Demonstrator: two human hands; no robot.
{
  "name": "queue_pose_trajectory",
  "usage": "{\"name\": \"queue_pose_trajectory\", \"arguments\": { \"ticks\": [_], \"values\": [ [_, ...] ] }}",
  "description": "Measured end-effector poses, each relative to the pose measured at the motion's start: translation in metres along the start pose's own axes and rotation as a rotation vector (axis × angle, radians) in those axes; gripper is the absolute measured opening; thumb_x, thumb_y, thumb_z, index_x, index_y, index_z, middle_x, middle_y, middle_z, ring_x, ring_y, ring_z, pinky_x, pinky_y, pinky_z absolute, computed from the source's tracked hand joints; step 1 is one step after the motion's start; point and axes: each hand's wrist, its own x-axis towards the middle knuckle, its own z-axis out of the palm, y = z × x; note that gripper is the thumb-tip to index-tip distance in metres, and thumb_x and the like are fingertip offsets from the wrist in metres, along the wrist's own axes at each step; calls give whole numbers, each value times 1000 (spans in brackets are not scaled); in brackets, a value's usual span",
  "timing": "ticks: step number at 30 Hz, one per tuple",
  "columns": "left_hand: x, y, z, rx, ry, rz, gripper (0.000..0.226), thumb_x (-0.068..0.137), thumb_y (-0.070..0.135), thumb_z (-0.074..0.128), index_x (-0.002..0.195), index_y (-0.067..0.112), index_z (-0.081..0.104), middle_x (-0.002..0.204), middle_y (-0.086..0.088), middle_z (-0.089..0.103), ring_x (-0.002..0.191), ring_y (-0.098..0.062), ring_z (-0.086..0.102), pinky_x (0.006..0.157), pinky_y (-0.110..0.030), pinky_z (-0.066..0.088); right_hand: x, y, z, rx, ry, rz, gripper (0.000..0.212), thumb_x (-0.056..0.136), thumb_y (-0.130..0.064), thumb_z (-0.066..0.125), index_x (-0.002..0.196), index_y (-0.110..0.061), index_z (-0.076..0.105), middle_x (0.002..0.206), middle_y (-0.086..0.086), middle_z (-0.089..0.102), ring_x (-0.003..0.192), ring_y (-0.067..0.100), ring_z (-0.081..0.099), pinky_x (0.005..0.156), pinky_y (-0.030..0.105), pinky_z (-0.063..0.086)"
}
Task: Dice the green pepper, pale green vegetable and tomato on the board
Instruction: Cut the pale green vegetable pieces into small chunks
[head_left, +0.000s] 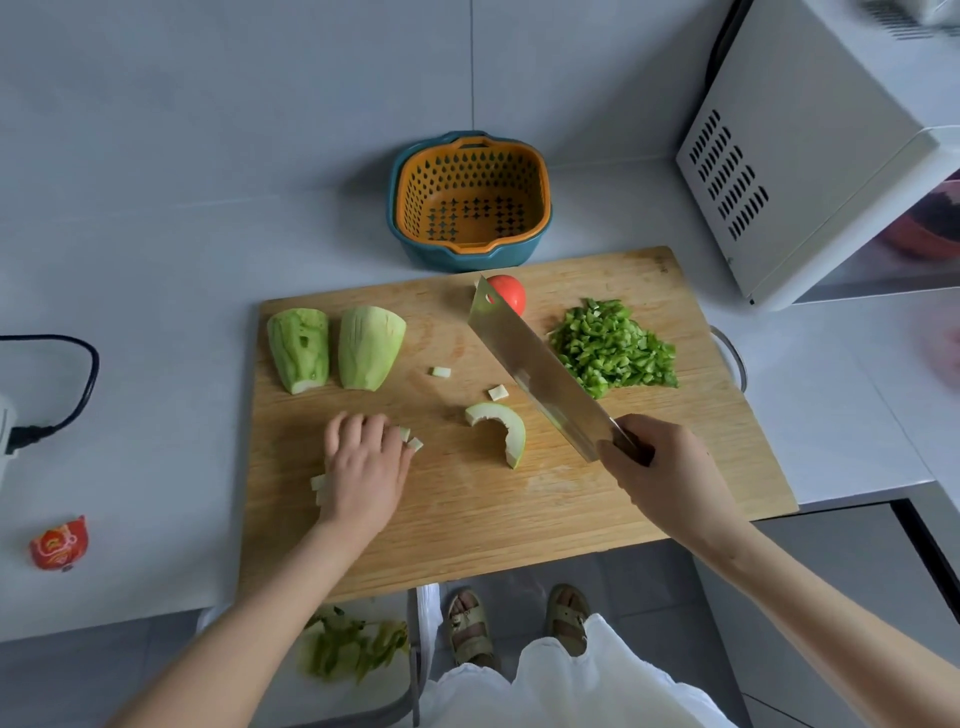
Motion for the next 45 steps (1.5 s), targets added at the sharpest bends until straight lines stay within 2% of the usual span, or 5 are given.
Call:
{"name": "queue_pose_trajectory", "arguments": {
  "ticks": [11, 19, 25, 32, 45],
  "values": [
    [83, 81, -21, -95, -400, 318, 38, 91, 14, 49, 129, 16, 51, 122, -9, 54, 108, -27, 52, 79, -36, 47, -14, 24, -9, -103, -31, 102, 23, 86, -16, 53, 64, -12, 51, 47, -5, 38, 43, 11, 33, 44, 20, 24],
    [42, 99, -36, -750, -748, -614, 25, 91, 22, 53, 106, 5, 44, 64, -4, 65, 42, -13, 59, 42, -22, 44, -17, 41, -7, -178, -118, 86, 31, 88, -18, 52, 59, -23, 43, 48, -7, 41, 43, 9, 36, 42, 17, 23],
    [42, 104, -33, -850, -676, -780, 40, 92, 42, 52, 95, 2, 54, 61, -12, 69, 48, -21, 63, 48, -27, 51, -18, 50, 5, -243, -165, 31, 27, 89, -21, 49, 63, -22, 41, 50, -4, 44, 45, 15, 40, 42, 22, 27],
    [39, 103, -19, -563, -323, -338, 25, 92, 33, 55, 108, 15, 62, 93, -3, 60, 77, -20, 58, 60, -25, 40, -2, 52, -4, -365, -319, -58, 15, 92, -22, 44, 77, -25, 42, 53, -8, 42, 46, 10, 39, 42, 22, 27],
    [27, 135, -33, -1080, -340, -1048, 20, 94, 23, 56, 88, 5, 49, 63, -10, 64, 37, -16, 60, 39, -23, 47, 0, 30, -12, -495, -381, -204, 33, 98, -31, 33, 66, -26, 36, 55, -6, 39, 48, 16, 36, 43, 26, 25]
  ]
}}
